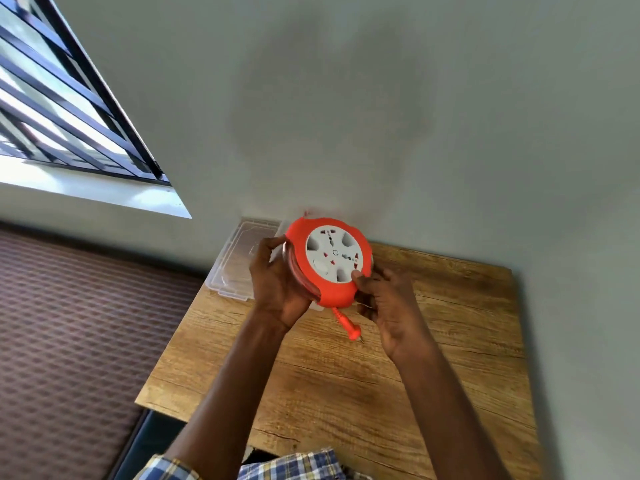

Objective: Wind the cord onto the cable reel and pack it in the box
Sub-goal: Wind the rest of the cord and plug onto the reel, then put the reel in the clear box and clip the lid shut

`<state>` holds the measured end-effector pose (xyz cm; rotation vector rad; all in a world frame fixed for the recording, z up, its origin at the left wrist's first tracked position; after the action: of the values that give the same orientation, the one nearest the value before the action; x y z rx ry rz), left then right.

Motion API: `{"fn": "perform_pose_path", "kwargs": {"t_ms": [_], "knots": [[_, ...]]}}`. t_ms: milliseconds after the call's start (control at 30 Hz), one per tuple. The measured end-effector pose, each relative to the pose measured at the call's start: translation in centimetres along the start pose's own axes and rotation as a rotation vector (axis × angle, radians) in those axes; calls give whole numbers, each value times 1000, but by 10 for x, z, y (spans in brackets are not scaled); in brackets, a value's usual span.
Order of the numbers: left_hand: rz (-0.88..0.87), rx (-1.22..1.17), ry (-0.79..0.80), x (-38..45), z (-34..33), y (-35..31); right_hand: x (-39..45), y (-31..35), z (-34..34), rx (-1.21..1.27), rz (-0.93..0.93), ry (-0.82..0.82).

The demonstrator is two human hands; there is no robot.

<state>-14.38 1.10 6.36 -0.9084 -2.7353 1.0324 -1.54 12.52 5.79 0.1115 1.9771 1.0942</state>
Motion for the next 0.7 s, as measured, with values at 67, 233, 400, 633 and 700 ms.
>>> {"fn": "perform_pose_path", "kwargs": {"t_ms": [67,233,400,633,700], "knots": [[-17,119,-16,-2,17,-15,6,3,4,-29,12,-19],[26,628,56,-14,47,-33,18,28,-18,-483,196,80],[-60,492,-40,-2,64,-40,20,68,-59,-832,609,-239],[-22,-60,-213,22,52,-14,42,29,-75,-341,311,-450],[17,-132,-249,26,56,-4,54,13,-86,-213,224,-343]]}}
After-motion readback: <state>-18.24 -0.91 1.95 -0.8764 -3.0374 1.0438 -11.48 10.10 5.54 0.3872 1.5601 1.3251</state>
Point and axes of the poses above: each hand's wrist, its own x-axis towards the middle knuckle, its own z-axis out of the back of the hand, y = z × x, the point moved 7 cm from there along x, towards the middle knuckle, and after that the axes turned 14 degrees about -z, right-handed, at the moved point
